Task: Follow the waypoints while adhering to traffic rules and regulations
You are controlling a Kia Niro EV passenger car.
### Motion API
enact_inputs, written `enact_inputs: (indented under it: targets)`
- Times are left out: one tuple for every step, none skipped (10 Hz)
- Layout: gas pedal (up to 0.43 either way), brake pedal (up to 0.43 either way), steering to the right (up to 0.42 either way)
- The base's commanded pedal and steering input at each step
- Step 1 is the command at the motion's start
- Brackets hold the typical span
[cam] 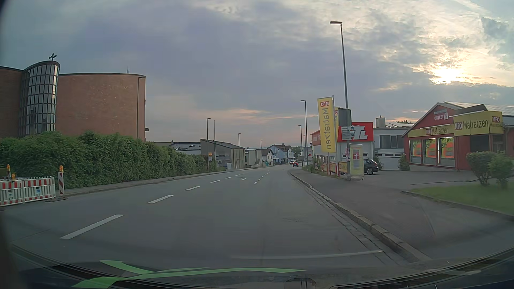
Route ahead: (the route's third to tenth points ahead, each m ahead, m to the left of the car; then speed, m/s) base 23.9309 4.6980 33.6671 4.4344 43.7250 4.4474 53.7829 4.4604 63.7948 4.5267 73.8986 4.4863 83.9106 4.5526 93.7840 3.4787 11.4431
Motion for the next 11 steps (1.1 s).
enact_inputs:
  targets:
    - [0.000,0.000,-0.004]
    - [0.000,0.000,-0.009]
    - [0.000,0.000,-0.013]
    - [0.000,0.000,-0.015]
    - [0.008,0.000,-0.018]
    - [0.020,0.000,-0.020]
    - [0.028,0.000,-0.023]
    - [0.039,0.000,-0.021]
    - [0.039,0.000,-0.012]
    - [0.039,0.000,0.001]
    - [0.039,0.000,0.012]
